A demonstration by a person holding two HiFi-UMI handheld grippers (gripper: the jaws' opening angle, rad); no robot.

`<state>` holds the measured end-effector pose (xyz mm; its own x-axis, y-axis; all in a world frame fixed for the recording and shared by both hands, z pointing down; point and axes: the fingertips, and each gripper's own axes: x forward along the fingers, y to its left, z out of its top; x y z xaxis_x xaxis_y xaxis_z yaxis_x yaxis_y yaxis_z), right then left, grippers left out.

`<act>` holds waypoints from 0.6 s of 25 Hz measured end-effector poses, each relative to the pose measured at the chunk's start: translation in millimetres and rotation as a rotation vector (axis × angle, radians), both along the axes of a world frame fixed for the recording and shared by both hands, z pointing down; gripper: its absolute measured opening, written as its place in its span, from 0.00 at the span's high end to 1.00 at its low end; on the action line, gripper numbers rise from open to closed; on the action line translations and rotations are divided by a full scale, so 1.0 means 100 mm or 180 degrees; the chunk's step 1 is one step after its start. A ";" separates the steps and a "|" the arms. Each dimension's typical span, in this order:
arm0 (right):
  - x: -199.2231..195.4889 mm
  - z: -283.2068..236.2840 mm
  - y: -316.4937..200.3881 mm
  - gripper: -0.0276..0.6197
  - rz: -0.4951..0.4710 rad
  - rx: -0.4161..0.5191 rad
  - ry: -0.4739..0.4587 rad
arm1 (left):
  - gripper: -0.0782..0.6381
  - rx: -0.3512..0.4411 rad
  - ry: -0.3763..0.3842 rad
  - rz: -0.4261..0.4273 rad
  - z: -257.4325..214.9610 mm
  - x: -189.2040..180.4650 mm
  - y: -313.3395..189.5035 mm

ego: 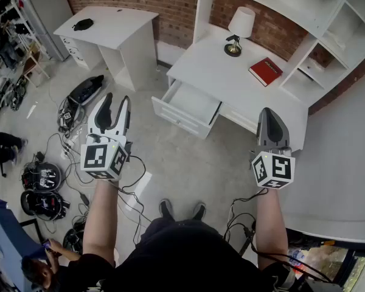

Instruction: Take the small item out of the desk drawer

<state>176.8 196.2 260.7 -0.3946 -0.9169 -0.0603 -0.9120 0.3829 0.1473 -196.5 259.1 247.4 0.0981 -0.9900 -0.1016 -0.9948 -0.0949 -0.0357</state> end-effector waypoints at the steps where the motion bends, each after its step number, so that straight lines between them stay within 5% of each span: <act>1: -0.01 0.00 0.00 0.96 0.0000 0.0001 0.0001 | 0.66 -0.0003 -0.0001 0.0008 0.00 0.00 0.00; 11: -0.16 -0.01 0.03 0.95 -0.0027 -0.0021 -0.0074 | 0.66 -0.0004 0.0104 0.0019 -0.01 -0.16 -0.01; 15: -0.25 -0.02 0.02 0.74 -0.0011 -0.0046 -0.0034 | 0.66 0.0070 0.0134 0.0076 -0.08 -0.23 -0.02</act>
<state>151.5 198.2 258.7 -0.3971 -0.9163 -0.0514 -0.9122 0.3880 0.1319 -219.9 257.2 239.9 0.1167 -0.9849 -0.1278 -0.9930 -0.1181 0.0038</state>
